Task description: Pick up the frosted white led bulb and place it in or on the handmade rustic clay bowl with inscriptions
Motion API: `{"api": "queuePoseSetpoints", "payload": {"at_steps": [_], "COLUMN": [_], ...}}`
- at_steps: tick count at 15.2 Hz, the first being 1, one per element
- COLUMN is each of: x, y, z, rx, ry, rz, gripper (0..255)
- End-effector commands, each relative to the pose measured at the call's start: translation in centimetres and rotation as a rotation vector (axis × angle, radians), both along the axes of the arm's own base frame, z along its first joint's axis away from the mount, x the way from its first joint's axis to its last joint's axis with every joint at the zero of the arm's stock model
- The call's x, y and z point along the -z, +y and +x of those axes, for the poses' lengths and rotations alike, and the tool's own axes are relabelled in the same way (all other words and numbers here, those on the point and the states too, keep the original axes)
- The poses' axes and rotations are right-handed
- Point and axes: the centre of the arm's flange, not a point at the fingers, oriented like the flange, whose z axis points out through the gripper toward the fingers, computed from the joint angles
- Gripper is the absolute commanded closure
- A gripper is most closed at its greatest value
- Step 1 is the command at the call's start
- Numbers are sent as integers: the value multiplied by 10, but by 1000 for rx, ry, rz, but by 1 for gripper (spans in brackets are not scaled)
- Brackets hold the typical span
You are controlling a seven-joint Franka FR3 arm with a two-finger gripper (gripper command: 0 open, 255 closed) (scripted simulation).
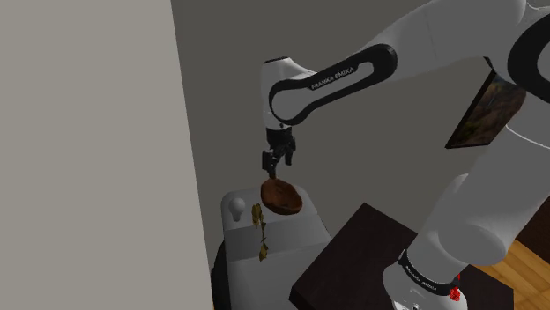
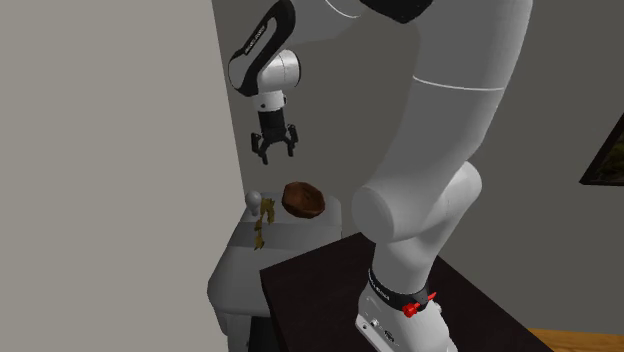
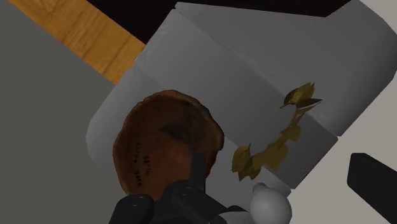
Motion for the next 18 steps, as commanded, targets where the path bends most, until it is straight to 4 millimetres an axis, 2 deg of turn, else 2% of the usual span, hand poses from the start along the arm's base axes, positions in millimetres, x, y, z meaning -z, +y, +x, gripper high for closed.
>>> {"api": "queuePoseSetpoints", "payload": {"at_steps": [1,16,17,18], "x": [22,166,175,180], "y": [10,82,86,86], "z": [17,143,150,149], "rx": [-11,-91,-95,-95], "ry": [5,48,50,50], "rz": [-3,-26,-28,-28], "gripper": [0,0,0,0]}}
